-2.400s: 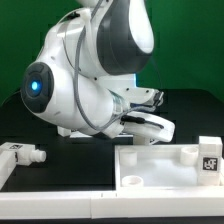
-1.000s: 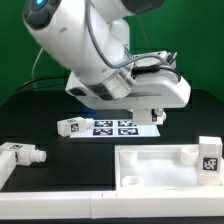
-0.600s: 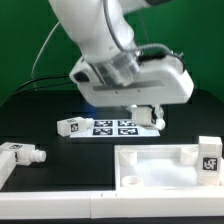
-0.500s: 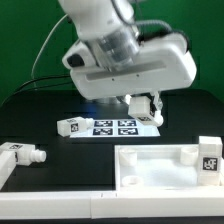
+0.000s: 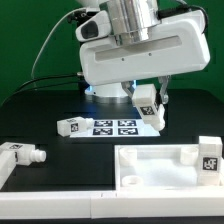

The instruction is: Assemble square table

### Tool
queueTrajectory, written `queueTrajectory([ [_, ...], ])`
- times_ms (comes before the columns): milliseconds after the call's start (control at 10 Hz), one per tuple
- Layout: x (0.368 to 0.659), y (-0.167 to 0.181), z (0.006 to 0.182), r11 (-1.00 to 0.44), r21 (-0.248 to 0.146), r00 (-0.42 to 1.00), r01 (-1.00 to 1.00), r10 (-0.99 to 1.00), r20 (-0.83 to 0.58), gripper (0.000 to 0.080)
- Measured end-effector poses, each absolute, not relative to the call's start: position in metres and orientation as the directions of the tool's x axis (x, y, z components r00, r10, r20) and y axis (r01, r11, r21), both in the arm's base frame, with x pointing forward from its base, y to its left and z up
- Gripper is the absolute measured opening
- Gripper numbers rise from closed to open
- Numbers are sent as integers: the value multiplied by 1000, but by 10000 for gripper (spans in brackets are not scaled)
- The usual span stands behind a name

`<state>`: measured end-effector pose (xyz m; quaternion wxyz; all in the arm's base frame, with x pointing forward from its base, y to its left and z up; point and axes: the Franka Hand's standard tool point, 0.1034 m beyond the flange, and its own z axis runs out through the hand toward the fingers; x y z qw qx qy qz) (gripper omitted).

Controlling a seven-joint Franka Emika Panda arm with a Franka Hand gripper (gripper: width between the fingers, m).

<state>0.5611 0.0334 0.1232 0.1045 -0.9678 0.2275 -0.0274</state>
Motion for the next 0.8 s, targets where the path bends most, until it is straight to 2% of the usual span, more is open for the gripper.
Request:
queueTrajectory([
  [200, 579, 34, 125, -893, -215, 889, -396, -432, 154, 281],
  [400, 615, 32, 130, -913, -219, 864, -345, -400, 305, 281],
  [600, 618, 34, 128, -921, -216, 810, -324, -388, 441, 281],
  [800, 616, 31, 122, -931, -199, 806, -306, -364, 467, 281],
])
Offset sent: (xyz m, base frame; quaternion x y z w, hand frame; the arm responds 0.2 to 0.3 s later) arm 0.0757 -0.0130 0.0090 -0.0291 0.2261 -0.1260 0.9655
